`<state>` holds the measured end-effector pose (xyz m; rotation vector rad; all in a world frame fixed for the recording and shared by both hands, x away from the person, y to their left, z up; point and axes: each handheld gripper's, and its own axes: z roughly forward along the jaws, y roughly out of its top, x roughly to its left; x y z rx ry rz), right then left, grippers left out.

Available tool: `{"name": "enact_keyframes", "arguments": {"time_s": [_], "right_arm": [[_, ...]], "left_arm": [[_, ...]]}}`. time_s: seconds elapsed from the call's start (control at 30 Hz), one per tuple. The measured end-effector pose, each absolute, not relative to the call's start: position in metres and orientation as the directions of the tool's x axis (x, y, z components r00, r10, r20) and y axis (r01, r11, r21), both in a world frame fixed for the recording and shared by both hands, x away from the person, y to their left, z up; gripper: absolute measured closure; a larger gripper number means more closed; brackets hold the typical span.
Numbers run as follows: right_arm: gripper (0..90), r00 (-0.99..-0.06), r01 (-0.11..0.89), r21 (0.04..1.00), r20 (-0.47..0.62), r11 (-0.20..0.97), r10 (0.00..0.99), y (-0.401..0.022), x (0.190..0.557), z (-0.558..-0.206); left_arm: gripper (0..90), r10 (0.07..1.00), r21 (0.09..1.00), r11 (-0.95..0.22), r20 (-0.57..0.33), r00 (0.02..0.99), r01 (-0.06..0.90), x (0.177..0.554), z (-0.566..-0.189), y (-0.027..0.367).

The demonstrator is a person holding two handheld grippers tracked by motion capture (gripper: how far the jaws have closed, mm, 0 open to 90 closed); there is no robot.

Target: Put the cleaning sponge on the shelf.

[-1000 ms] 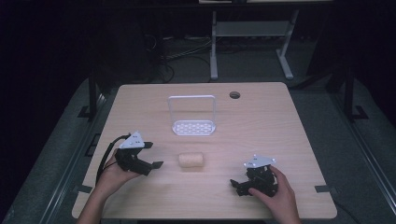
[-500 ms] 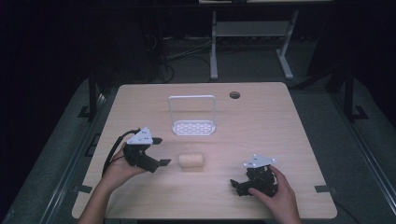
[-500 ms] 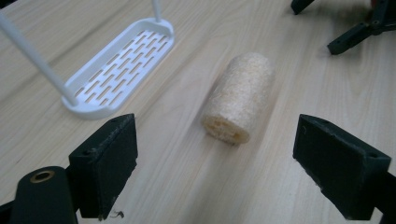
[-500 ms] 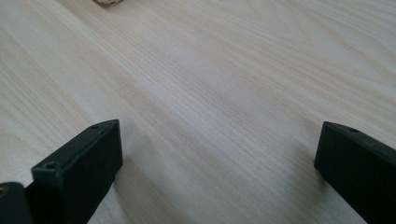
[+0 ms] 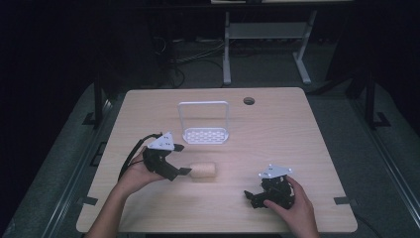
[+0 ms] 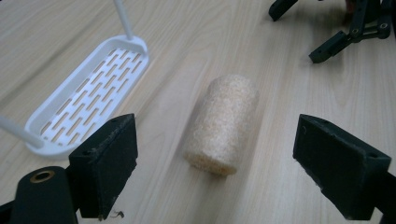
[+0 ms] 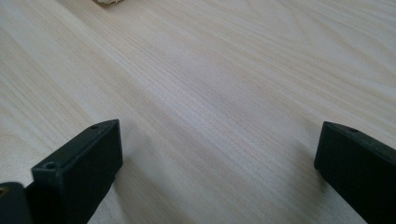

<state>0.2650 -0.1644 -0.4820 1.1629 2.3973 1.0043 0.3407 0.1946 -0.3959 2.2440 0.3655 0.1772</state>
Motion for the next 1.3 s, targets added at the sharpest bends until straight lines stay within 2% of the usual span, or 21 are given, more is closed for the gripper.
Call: {"name": "enact_keyframes", "arguments": {"time_s": [0.33,0.7,1.3], "right_arm": [[0.6,-0.631,0.570,0.699,0.034,0.433,0.775,-0.165,0.265,-0.482],[0.6,-0.632,0.568,0.700,0.032,0.434,0.775,-0.165,0.265,-0.482],[0.6,-0.632,0.566,0.700,0.031,0.435,0.774,-0.165,0.266,-0.482]], "left_arm": [[13.4,0.253,0.765,-0.620,-0.016,0.967,0.175,0.350,-0.396,0.180],[13.3,0.192,0.739,-0.663,0.014,0.981,0.120,0.358,-0.397,0.164],[13.8,0.139,0.678,-0.729,0.013,0.990,0.093,0.364,-0.424,0.141]]}}
